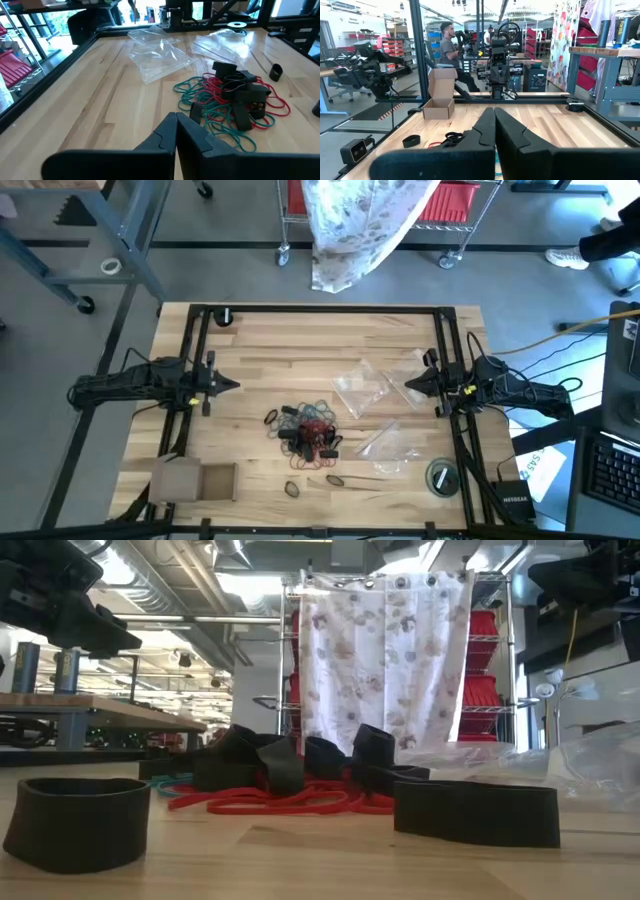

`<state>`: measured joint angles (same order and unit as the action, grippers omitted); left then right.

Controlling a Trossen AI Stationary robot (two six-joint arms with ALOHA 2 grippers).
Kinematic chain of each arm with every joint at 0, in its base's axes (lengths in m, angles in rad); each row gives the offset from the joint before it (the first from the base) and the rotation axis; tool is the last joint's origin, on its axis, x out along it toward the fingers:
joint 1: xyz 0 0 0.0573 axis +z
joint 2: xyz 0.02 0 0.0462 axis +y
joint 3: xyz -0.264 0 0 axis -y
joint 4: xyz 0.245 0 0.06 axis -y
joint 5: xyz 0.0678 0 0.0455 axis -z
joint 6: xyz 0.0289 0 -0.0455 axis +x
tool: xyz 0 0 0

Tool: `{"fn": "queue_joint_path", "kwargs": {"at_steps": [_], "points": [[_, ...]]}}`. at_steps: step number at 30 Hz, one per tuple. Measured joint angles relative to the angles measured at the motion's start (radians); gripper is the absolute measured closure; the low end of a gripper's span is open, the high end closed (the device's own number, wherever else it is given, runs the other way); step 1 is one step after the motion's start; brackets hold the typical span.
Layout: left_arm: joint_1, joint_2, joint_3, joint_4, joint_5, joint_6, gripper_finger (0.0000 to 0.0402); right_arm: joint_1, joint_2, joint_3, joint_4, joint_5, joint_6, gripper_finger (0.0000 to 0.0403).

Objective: Sort rubber bands

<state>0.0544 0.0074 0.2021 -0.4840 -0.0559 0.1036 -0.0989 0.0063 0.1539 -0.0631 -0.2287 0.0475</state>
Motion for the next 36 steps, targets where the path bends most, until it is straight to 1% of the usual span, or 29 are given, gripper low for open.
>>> {"fn": "queue_joint_path", "kwargs": {"at_steps": [15,20,23,25,28,31,34,36], "points": [[0.000,0.000,0.000,0.000,-0.004,-0.003,0.0402,0.000,0.000,0.000,0.000,0.000,0.000,0.0402],[0.000,0.000,0.000,0.005,-0.101,-0.020,0.0402,0.000,0.000,0.000,0.000,0.008,0.000,0.0402],[0.000,0.000,0.000,0.031,-0.148,0.012,0.0401,0.000,0.000,0.000,0.020,0.019,-0.012,0.0402],[0.000,0.003,0.000,0.088,-0.148,-0.002,0.0402,0.000,-0.001,0.000,0.039,0.036,-0.026,0.0402],[0.000,0.003,0.000,0.217,-0.130,-0.094,0.0402,0.000,0.000,0.000,0.083,0.043,0.003,0.0402],[0.000,0.003,0.001,0.318,-0.129,-0.150,0.0402,0.000,0.000,0.000,0.134,0.041,0.124,0.0402],[0.000,0.003,0.001,0.427,-0.131,-0.256,0.0402,0.000,0.000,0.000,0.176,0.058,0.274,0.0402],[0.000,0.003,0.001,0.490,-0.133,-0.260,0.0402,0.000,0.000,0.000,0.184,0.081,0.334,0.0402]]}}
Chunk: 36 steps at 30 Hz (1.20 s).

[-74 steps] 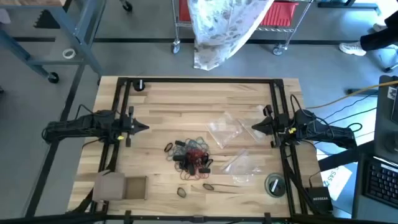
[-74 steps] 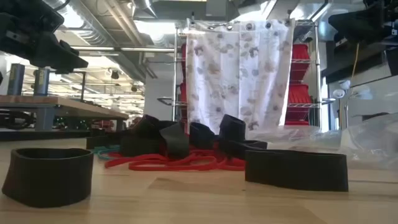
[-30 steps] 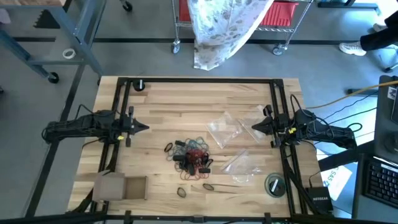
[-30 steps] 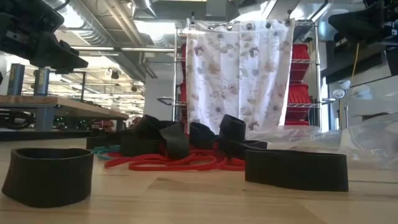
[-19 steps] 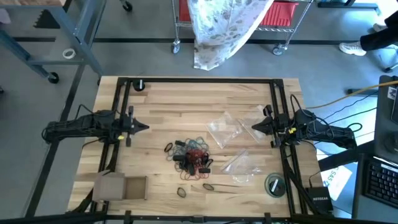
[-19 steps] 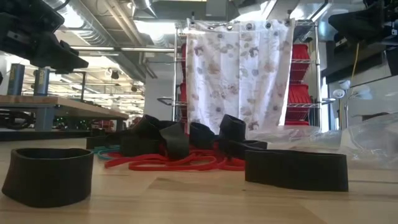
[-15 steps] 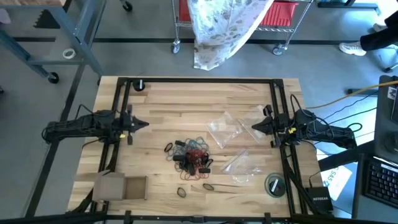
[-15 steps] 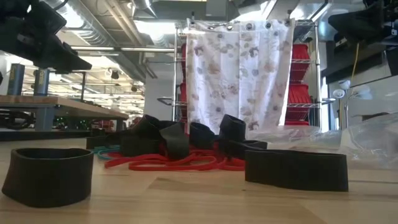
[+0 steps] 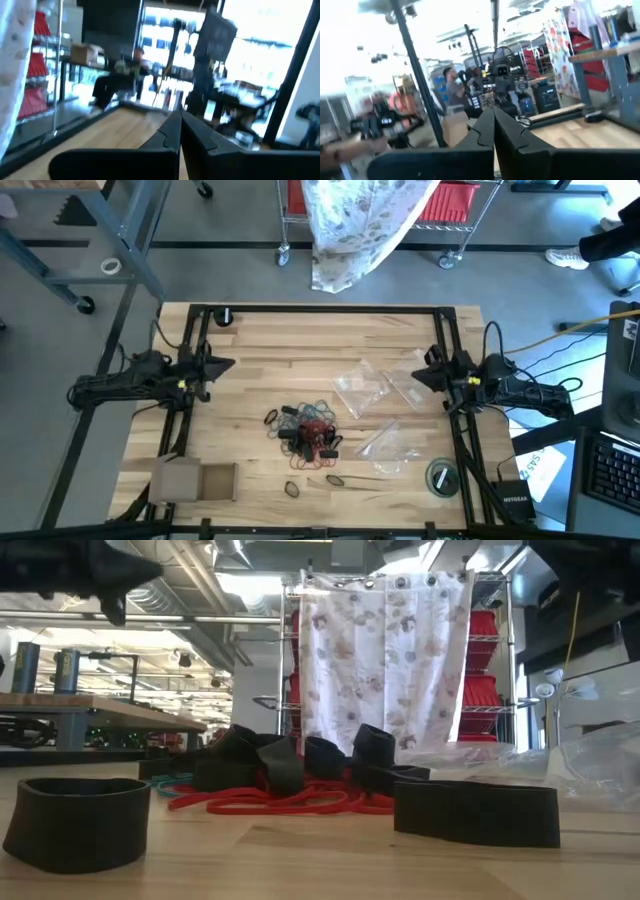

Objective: Sort rubber bands
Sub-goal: Open the transparent zip lock bag

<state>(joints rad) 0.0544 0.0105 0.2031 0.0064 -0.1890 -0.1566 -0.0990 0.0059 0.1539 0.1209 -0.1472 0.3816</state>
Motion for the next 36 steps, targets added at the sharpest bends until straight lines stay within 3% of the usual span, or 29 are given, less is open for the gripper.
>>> {"fn": "queue_joint_path", "kwargs": {"at_steps": [4,8,20,29,36], "points": [[0.000,0.028,0.001,0.133,-0.040,0.000,0.0402,0.000,0.002,0.000,0.001,0.080,0.003,0.0402],[0.000,0.158,0.010,0.190,-0.040,0.006,0.0402,0.000,0.059,0.000,-0.024,0.113,-0.021,0.0402],[-0.002,0.759,0.248,0.216,-0.040,-0.073,0.0402,0.000,0.492,0.038,-0.022,0.120,-0.075,0.0402],[-0.002,1.084,0.410,0.214,-0.039,-0.044,0.0402,0.000,0.788,0.096,-0.044,0.120,-0.184,0.0400],[-0.002,1.238,0.455,0.259,0.038,-0.053,0.0402,0.003,0.972,0.159,-0.052,0.010,-0.369,0.0329]]}}
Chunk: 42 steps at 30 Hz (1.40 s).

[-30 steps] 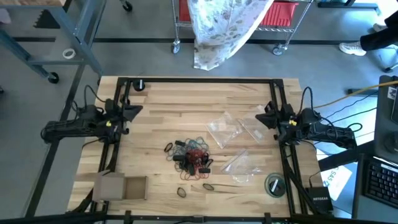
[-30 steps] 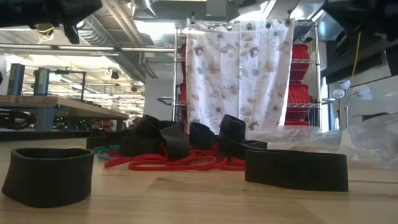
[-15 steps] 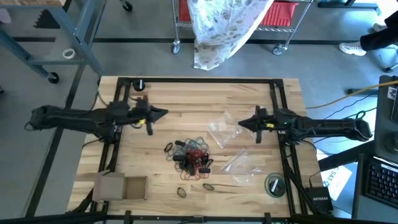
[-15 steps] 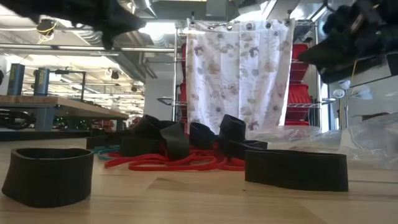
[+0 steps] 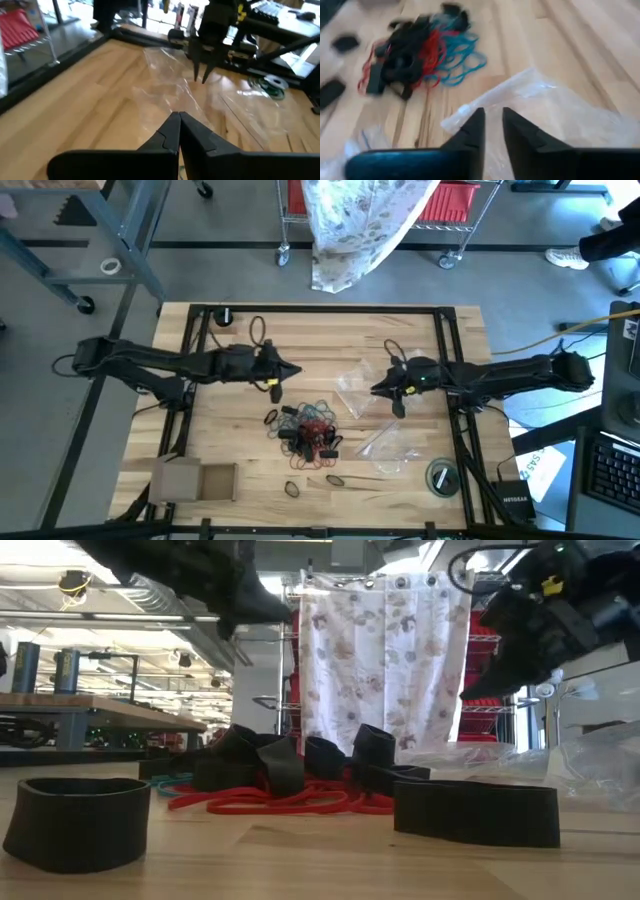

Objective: Sort rubber bands
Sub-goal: Open the transparent zip lock bag

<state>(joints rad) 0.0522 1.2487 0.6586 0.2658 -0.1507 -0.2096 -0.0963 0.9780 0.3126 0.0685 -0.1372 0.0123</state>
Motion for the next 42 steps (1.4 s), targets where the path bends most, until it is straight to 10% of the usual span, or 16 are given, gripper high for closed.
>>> {"fn": "queue_joint_path", "kwargs": {"at_steps": [8,22,31,42], "points": [[-0.003,0.112,0.000,0.043,0.052,-0.050,0.0402,0.116,0.138,0.018,0.006,0.102,-0.359,0.0251],[-0.022,0.224,0.000,0.147,0.055,-0.044,0.0402,0.162,0.390,0.018,0.133,0.310,-0.491,0.0245],[-0.022,0.242,0.000,0.205,0.054,0.006,0.0402,0.161,0.469,0.018,0.266,0.441,-0.409,0.0387],[-0.036,0.242,0.153,0.111,0.051,0.198,0.0401,0.150,0.255,0.128,0.111,0.319,-0.143,0.0402]]}}
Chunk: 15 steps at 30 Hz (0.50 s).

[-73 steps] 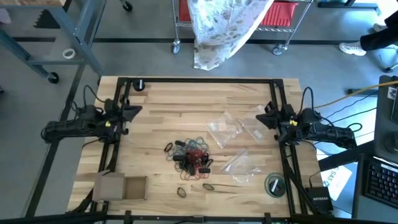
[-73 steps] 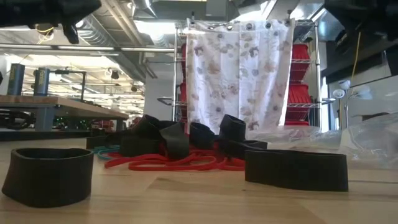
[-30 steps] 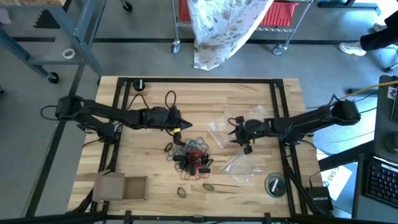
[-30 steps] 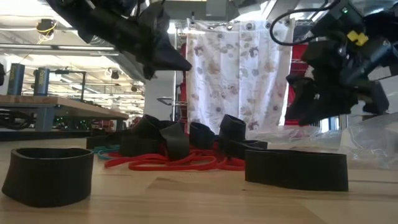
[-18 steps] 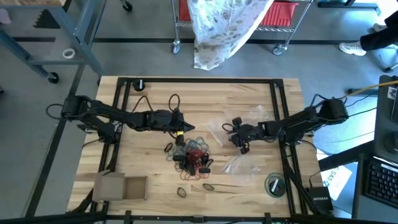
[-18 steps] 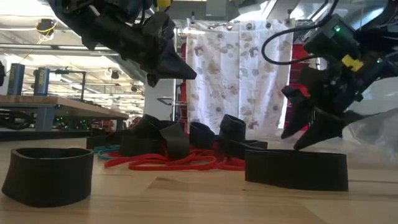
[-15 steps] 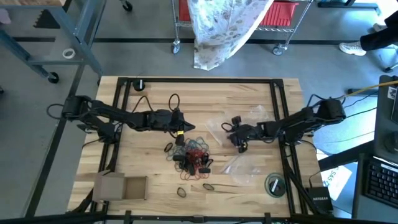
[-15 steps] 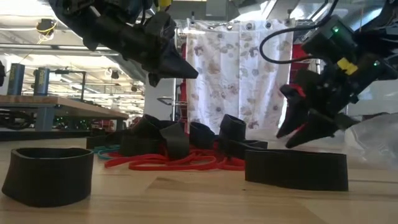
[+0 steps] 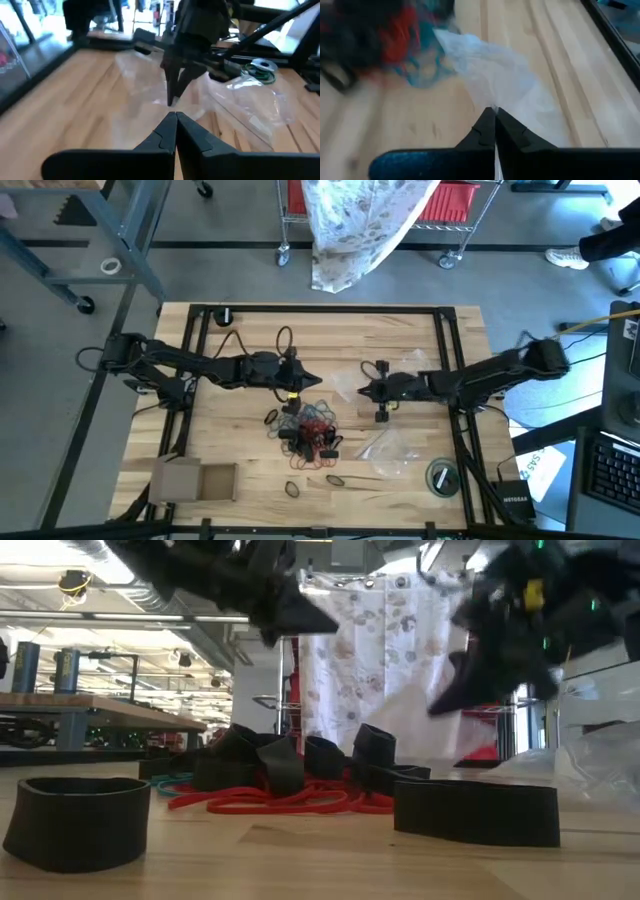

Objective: Sort rubber bands
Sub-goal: Open the transparent zip lock bag

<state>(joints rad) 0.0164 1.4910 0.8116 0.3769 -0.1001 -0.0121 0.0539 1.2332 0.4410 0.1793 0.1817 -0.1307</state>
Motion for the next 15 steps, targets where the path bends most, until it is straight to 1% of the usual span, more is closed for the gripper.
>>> {"fn": "queue_joint_path", "kwargs": {"at_steps": [5,9,11,13,15], "points": [[-0.010,-0.001,0.105,-0.083,0.000,0.127,0.0401,-0.055,-0.112,0.136,-0.250,-0.120,0.111,0.0402],[-0.010,-0.001,0.143,-0.073,0.000,0.121,0.0401,-0.094,-0.157,0.231,-0.392,-0.177,0.188,0.0402],[-0.007,-0.001,0.151,-0.077,0.000,0.116,0.0398,-0.111,-0.165,0.272,-0.424,-0.205,0.230,0.0403],[-0.005,-0.001,0.151,-0.079,-0.001,0.117,0.0385,-0.126,-0.171,0.301,-0.474,-0.233,0.251,0.0403],[-0.005,-0.001,0.151,-0.084,-0.010,0.108,0.0363,-0.145,-0.168,0.324,-0.476,-0.254,0.273,0.0403]]}}
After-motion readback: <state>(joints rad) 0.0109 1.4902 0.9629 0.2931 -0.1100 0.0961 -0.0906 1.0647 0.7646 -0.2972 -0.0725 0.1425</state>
